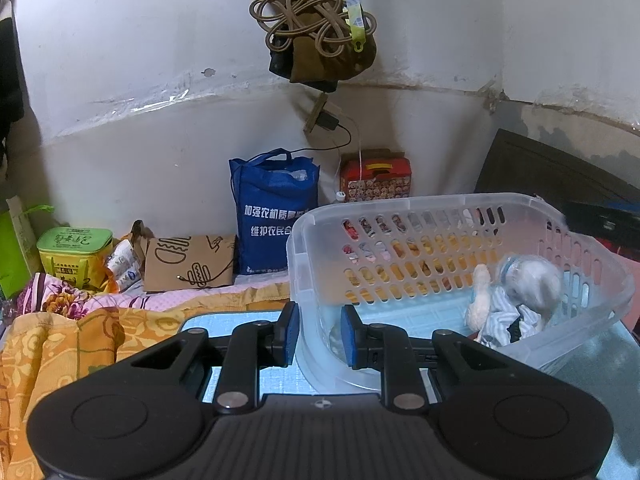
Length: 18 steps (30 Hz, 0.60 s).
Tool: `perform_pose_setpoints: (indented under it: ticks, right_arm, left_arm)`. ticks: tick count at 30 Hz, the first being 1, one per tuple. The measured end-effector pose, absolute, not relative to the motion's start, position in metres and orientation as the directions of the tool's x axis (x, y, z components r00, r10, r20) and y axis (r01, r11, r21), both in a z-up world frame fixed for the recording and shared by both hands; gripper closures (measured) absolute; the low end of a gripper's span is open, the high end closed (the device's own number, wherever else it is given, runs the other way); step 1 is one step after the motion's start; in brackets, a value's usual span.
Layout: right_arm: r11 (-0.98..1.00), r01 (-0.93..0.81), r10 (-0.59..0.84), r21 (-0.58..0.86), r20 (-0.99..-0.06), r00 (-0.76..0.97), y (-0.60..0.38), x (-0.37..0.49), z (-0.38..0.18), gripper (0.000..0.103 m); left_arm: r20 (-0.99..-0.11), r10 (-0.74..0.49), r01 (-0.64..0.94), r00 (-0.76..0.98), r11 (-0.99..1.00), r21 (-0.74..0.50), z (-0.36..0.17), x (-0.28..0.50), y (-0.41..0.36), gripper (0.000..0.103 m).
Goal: Organize objects
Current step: 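Carry the white roll over the basket and open the right tool, then grasp the red box with the right tool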
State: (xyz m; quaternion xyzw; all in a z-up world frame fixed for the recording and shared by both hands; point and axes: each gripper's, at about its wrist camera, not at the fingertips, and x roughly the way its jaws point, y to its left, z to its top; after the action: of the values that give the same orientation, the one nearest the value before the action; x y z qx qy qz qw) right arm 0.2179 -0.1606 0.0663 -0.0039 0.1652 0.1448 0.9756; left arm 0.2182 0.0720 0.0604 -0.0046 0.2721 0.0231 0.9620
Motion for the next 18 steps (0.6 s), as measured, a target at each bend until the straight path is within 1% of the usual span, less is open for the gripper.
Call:
perform_pose_setpoints:
  ticks: [1,3,5,8,12,14,18]
  right_arm:
    - [0.956,-0.29,0.289,0.044,-0.314,0.905,-0.164,0.207,0.064,0.008]
    - [0.956,-0.29,0.29,0.045,-0.297,0.91,-0.171,0.19,0.057,0.002]
    - [0.956,-0.287,0.29,0.053,-0.285,0.914,-0.179,0.167,0.045,0.0]
    - [0.953,-0.289,0.304,0.094,-0.29,0.907,-0.186,0.141,0.022,0.0]
    - [0.954,-0.286,0.299,0.089,-0.315,0.901,-0.173,0.107,-0.018,0.0]
    - [0.945,-0.308,0.326,0.108,-0.323,0.888,-0.163,0.093,-0.034,0.0]
    - [0.934,-0.341,0.358,0.109,-0.279,0.891,-0.142,0.062,-0.056,0.0]
  left_arm:
    - [-0.523,0.041,-0.047,0.851,0.999,0.003,0.06,0.218,0.072,0.077]
    - [-0.524,0.041,-0.046,0.851,0.999,0.005,0.06,0.218,0.072,0.077]
    - [-0.523,0.041,-0.044,0.852,0.999,0.007,0.06,0.218,0.072,0.077]
    - [-0.522,0.041,-0.044,0.852,0.999,0.007,0.059,0.217,0.073,0.077]
    - [-0.522,0.043,-0.046,0.852,0.999,0.009,0.059,0.216,0.073,0.077]
    - [-0.521,0.043,-0.044,0.852,0.999,0.01,0.059,0.216,0.074,0.077]
    - [-0.521,0.047,-0.047,0.852,0.999,0.014,0.06,0.216,0.072,0.077]
